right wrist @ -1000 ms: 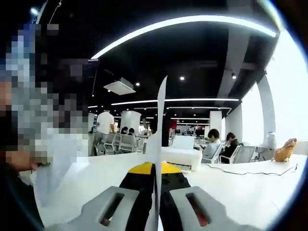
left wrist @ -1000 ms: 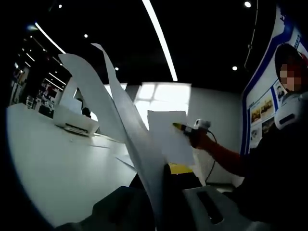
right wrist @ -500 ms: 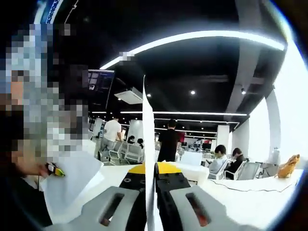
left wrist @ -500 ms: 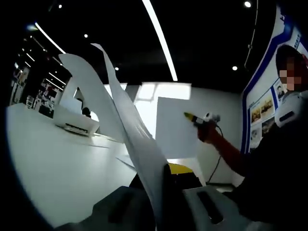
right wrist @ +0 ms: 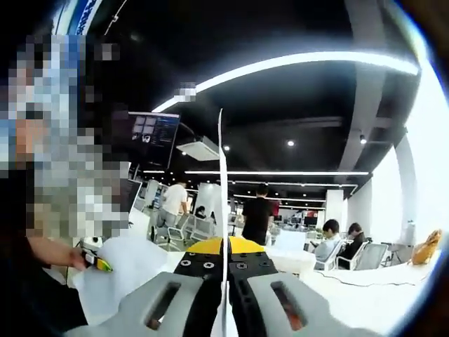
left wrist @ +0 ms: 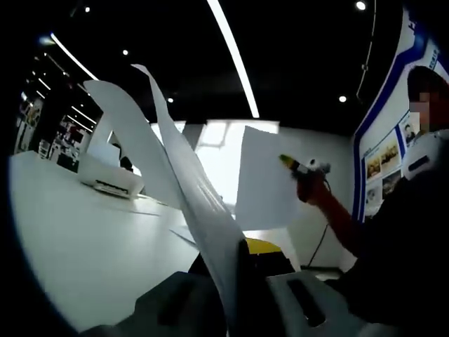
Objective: Organize the stack of printing papers by aligning and flattening the scattered papers on the table
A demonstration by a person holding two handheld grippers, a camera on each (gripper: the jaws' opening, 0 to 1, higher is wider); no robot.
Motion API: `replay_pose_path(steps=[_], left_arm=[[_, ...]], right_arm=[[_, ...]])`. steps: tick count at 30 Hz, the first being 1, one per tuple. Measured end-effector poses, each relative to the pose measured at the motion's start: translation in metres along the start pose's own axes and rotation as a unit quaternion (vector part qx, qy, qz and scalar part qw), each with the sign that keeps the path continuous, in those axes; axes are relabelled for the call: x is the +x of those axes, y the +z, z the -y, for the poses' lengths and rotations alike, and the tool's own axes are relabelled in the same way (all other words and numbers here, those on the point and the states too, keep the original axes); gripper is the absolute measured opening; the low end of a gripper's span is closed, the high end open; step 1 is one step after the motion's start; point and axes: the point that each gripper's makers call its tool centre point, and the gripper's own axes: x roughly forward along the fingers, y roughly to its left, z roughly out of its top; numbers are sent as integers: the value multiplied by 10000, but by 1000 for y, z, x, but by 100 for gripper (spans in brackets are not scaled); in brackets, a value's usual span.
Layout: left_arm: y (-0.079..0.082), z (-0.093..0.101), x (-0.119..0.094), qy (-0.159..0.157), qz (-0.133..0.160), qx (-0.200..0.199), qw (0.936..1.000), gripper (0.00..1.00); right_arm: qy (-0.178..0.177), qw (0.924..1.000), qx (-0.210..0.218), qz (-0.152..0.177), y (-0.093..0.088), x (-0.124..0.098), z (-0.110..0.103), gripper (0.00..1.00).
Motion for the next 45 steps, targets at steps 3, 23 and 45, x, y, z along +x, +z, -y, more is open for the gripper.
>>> replay_pose_path(steps=[3, 23, 45], left_arm=[[0, 0, 0, -3, -1, -5, 10000, 6], [-3, 2, 2, -6, -94, 66, 9999, 7], [-4, 3, 2, 27, -106, 240, 9997, 7]], right_arm=[[111, 9999, 43, 44, 4, 1, -13, 0], [593, 9978, 278, 68, 3, 9, -60, 0], [1321, 9852, 1042, 329, 13, 7, -107, 0]])
